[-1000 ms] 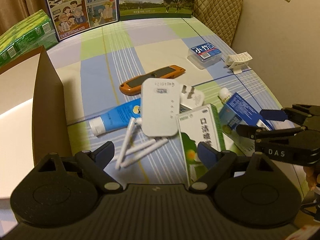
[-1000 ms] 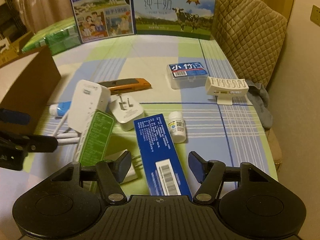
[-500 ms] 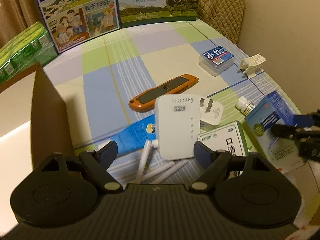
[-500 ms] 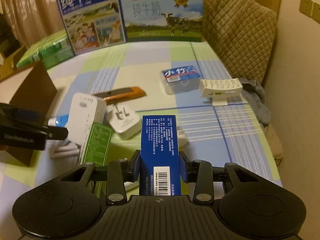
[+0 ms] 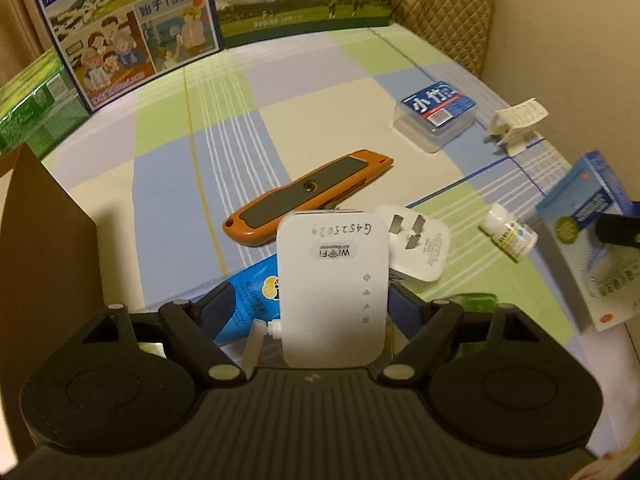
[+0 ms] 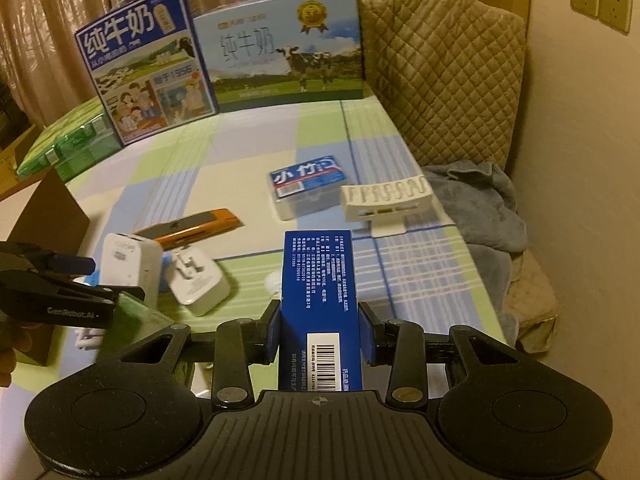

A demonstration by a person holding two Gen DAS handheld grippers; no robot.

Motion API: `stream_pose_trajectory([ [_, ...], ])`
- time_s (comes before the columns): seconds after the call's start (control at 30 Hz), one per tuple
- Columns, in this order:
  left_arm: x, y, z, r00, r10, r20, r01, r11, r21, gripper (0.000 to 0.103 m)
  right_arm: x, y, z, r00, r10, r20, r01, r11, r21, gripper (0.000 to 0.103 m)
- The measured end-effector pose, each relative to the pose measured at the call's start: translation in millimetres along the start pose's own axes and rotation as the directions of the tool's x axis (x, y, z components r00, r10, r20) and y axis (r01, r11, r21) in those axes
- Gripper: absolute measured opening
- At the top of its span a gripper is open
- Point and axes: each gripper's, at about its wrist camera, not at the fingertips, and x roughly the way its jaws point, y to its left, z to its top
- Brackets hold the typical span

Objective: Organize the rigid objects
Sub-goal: 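Grasp the blue medicine box with the right tool while the left tool grasps the white WiFi extender, then carry both items into the open box and release them there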

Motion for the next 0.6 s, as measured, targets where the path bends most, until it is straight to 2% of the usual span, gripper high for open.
stream_pose_trajectory([
  [0.1, 5.2, -3.0, 1.6, 1.000, 0.007, -0.005, -0.007, 1.000, -0.013, 0.066, 1.0, -10.3, -1.5, 1.000, 0.006, -0.011, -0.006, 1.000, 0.008, 0.035],
  [0.13, 5.8, -3.1, 2.1, 1.000, -0.005, -0.006, 0.005, 1.000, -0.025, 0.057, 1.5, -13.6, -2.0, 1.000, 0.008, -0.015, -0.008, 1.000, 0.011, 0.035],
  [0.17, 5.6, -3.6, 2.4, 1.000, -0.010, -0.002, 0.010, 0.999, -0.036, 0.055, 2.1, -16.4, -2.1, 1.000, 0.012, -0.019, -0.012, 1.000, 0.013, 0.035],
  [0.3, 2.0, -10.2, 1.8, 0.999, 0.050, 0.017, -0.050, 0.999, -0.016, 0.052, 3.6, -24.7, -1.2, 0.999, 0.034, -0.025, -0.033, 0.999, 0.012, 0.035],
  [0.6, -35.4, -2.8, 5.4, 0.992, 0.117, 0.056, -0.111, 0.988, -0.105, 0.052, 6.7, -30.1, 7.5, 0.993, 0.112, -0.023, -0.112, 0.993, -0.028, 0.035],
])
